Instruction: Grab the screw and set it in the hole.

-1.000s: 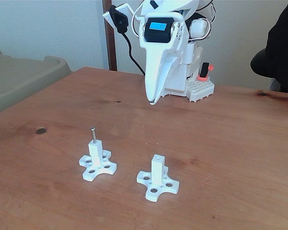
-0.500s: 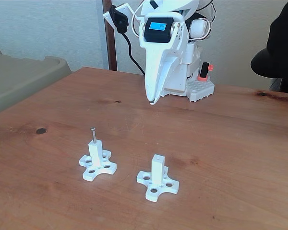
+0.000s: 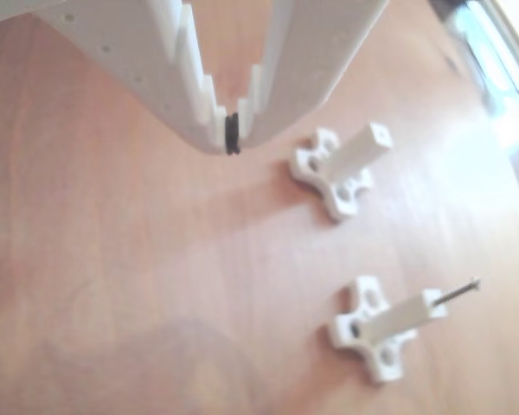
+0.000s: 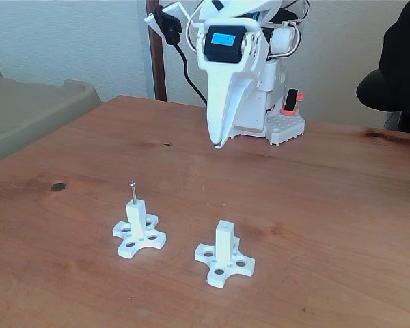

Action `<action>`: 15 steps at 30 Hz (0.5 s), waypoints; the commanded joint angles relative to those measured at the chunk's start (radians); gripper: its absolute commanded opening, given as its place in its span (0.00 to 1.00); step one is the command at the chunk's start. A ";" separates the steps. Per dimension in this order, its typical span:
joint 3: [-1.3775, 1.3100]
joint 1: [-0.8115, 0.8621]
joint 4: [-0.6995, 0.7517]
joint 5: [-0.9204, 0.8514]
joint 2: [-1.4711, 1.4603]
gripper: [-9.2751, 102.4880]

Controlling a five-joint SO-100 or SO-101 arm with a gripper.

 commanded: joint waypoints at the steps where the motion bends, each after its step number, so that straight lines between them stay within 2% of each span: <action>1: -0.169 0.002 -0.006 -0.017 -0.098 0.04; 15: -0.693 0.038 0.155 0.083 -0.623 0.04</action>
